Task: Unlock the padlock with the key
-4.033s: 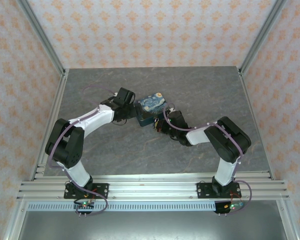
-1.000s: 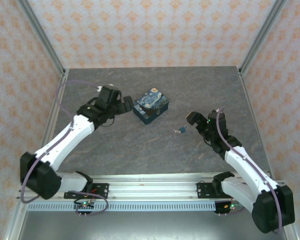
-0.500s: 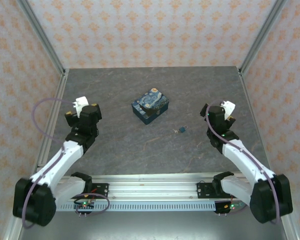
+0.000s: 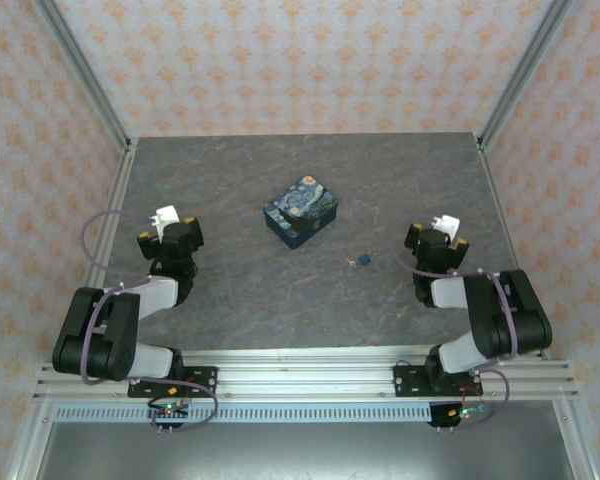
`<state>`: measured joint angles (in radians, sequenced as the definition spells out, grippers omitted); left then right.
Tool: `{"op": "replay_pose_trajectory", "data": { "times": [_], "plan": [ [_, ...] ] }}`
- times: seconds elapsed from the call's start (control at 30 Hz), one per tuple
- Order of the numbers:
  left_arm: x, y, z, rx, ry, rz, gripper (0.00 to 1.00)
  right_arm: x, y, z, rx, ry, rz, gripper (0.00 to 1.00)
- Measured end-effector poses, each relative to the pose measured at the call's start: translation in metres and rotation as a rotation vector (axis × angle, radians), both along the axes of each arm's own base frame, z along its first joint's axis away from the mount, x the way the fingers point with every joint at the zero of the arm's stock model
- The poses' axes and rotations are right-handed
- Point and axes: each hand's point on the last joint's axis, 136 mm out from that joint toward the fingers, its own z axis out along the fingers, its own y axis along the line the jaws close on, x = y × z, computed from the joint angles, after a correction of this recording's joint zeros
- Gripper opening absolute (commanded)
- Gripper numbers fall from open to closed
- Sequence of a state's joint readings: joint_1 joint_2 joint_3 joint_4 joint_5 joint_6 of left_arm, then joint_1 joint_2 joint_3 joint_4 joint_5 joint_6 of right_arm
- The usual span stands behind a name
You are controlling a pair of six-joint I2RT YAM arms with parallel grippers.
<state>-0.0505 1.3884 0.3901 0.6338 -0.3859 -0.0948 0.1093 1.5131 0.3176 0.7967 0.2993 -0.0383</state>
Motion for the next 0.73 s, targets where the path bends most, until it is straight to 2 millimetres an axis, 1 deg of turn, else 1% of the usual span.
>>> {"op": "replay_pose_trajectory", "data": {
  "times": [0.03,0.07,0.13,0.2,0.23,0.3,0.47,0.73],
  "plan": [
    [0.004,-0.003,-0.004,-0.009,0.003,-0.025,1.00,-0.001,0.004,-0.010,0.002,0.031,0.029,1.00],
    [0.008,-0.007,-0.008,-0.015,0.007,-0.055,1.00,0.000,0.007,-0.012,0.008,0.040,0.049,0.99],
    [0.014,-0.018,-0.022,-0.025,0.043,-0.124,1.00,0.011,0.009,-0.005,0.033,0.017,0.074,0.99],
    [0.016,-0.026,-0.030,-0.035,0.067,-0.168,1.00,0.024,0.004,0.009,0.057,-0.026,0.073,0.99],
    [0.017,-0.028,-0.030,-0.038,0.066,-0.182,1.00,0.029,0.001,0.015,0.064,-0.048,0.070,0.99],
    [0.019,-0.031,-0.029,-0.039,0.061,-0.203,1.00,0.031,-0.002,0.020,0.070,-0.067,0.065,0.99],
    [0.022,-0.035,-0.027,-0.041,0.052,-0.227,1.00,0.030,0.001,0.018,0.082,-0.064,0.078,0.99],
    [0.023,-0.036,-0.026,-0.042,0.049,-0.231,1.00,0.030,0.004,0.017,0.091,-0.058,0.095,0.99]
  ]
}}
